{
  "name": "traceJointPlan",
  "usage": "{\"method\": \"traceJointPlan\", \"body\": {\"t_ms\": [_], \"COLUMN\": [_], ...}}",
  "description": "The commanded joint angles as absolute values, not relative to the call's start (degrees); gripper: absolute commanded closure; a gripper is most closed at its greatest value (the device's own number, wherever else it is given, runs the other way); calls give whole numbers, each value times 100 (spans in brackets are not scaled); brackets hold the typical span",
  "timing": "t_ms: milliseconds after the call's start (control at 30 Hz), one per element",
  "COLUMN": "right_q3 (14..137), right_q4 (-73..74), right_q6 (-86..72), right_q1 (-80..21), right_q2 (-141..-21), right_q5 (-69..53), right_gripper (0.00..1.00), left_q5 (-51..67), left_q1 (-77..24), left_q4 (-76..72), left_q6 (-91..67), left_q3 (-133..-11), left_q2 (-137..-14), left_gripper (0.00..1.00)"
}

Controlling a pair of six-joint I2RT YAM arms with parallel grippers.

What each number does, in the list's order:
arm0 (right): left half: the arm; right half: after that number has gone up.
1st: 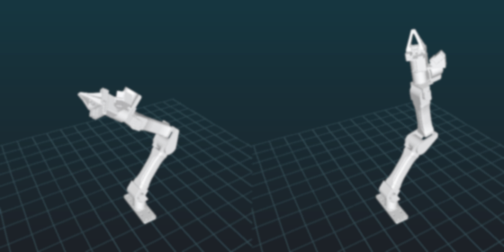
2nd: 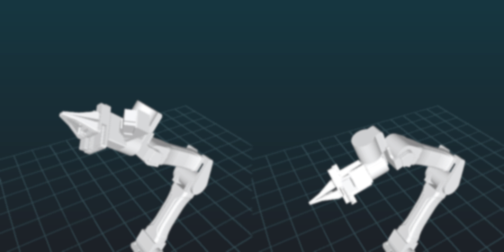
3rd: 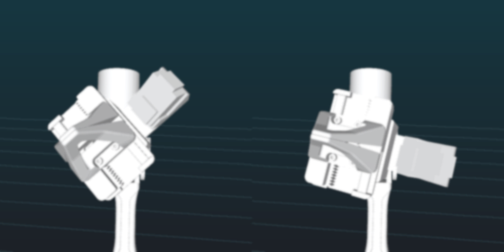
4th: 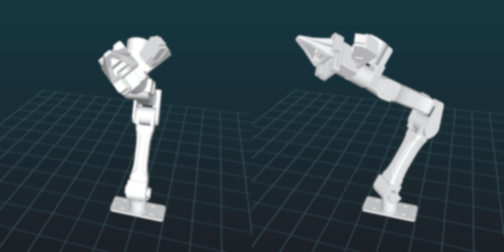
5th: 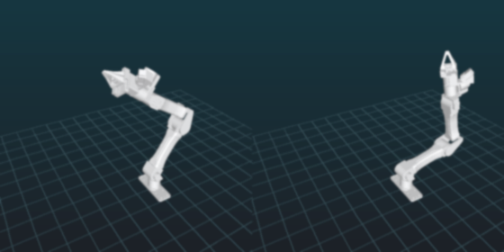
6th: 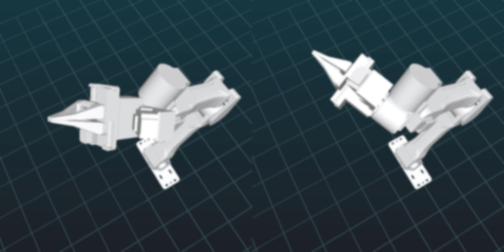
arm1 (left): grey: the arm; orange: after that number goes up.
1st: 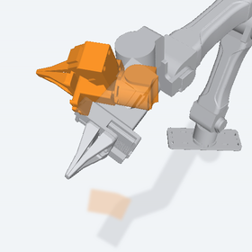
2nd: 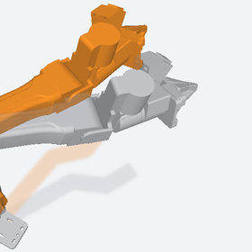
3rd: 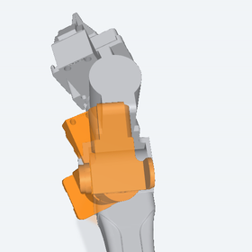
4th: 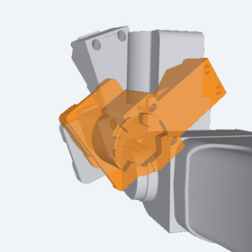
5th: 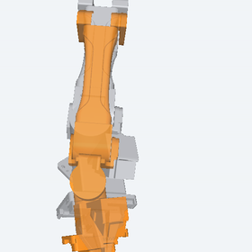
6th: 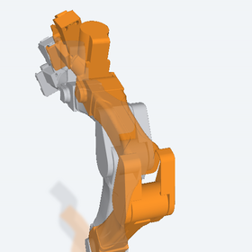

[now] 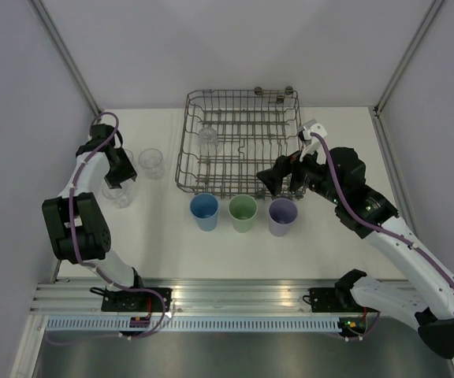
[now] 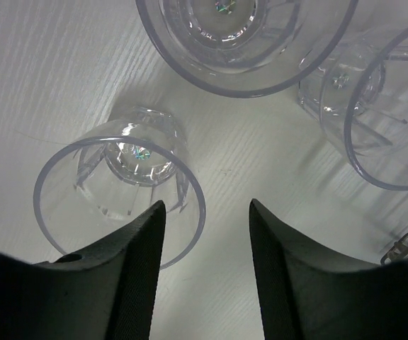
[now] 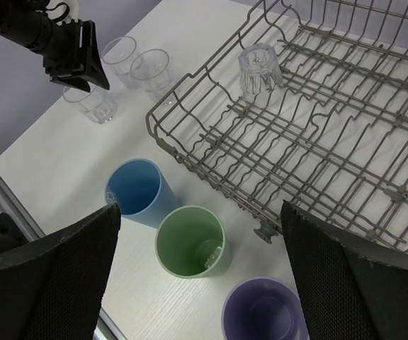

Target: Unload the cups from the dish rack

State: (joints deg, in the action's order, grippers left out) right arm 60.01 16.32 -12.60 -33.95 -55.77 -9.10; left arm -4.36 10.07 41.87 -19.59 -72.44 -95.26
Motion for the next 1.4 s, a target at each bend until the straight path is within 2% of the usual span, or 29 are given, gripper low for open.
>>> {"method": "traceJointPlan", "body": {"t_ms": [0,100,133,300,333,400,733,967,1367], "right_q3": [5950,5924,5950,6117,6178,6440,8120,9499,11608], "right_q4": [1433,1336,1301,862,644,545,703,1204,1705], "right_q6": [-1187,-1213,-1248,-1564,-1686,-1775,-1705,-1477,-1002], "right_q1": [-3393,-3393,-3393,-3393,-3401,-3401,-3709,-3920,-4025], "right_q2": [-5616,-5791,-5957,-6765,-6907,-7371,-9535,-10862,-12900], "right_q5": [-897,-905,-923,-1213,-1161,-1064,-36,737,1116], "right_gripper": [2,2,2,2,2,2,2,2,2], "left_q5": [-404,-325,-299,-123,-27,210,1300,1003,1178], "left_q1": [1028,1037,1028,1028,1028,1002,555,-121,-237], "left_q4": [4192,4245,4280,4386,4412,4421,3753,2883,2830], "left_q6": [-1819,-1828,-1846,-1837,-1837,-1854,-1916,-1705,-1608], "left_q3": [-7453,-7444,-7444,-7471,-7471,-7418,-6241,-5091,-4816], "left_q2": [-9176,-8886,-8790,-8080,-7955,-7535,-5241,-3905,-3894], "left_gripper": [42,35,30,20,16,1,0,0,0]}}
